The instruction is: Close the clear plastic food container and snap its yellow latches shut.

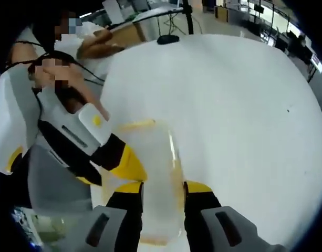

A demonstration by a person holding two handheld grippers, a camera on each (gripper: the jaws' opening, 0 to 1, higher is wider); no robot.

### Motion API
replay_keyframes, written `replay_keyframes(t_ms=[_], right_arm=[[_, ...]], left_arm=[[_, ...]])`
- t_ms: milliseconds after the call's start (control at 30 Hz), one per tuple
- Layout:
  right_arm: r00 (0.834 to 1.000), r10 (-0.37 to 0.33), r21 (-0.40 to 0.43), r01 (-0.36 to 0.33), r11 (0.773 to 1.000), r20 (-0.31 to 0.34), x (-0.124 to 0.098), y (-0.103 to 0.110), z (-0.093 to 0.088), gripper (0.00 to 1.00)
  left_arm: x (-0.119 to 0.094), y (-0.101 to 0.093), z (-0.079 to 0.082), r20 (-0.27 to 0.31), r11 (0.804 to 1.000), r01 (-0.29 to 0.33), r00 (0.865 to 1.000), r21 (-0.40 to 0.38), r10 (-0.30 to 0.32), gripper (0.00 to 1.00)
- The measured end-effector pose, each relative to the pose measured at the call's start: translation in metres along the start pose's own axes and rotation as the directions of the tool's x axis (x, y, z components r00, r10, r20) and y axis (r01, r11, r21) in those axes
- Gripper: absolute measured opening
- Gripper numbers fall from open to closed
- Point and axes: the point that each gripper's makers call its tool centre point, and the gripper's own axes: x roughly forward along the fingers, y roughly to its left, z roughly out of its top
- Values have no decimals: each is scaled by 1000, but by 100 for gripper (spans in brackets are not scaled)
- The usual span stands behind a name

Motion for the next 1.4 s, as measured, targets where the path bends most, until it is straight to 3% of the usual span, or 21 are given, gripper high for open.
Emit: replay_keyframes(t_ms=[233,500,767,933,1100,1400], right_arm=[[1000,-31,-29,31,999,2,-1,5,-1,33],[998,-38,-3,38,999,57,-8,12,-4,42],[995,-61,7,60,998,75,-16,15,-13,47],[994,-80,6,79,997,72,-17,14,-21,57],[994,-77,-7,78,997,78,-16,19,-26,64],[997,-72,-95,74,993,34,-12,31,-38,74]], left_arm=[[-3,-2,5,10,999,23,1000,-41,-23,55],[-10,1,5,21,994,49,999,-96,-47,68],[-12,-3,0,4,994,77,997,-78,-77,76],[-11,-4,0,4,992,102,995,-79,-102,82],[-10,0,-5,-12,990,117,993,-76,-119,83],[-10,13,-17,-41,986,145,988,-80,-149,84]])
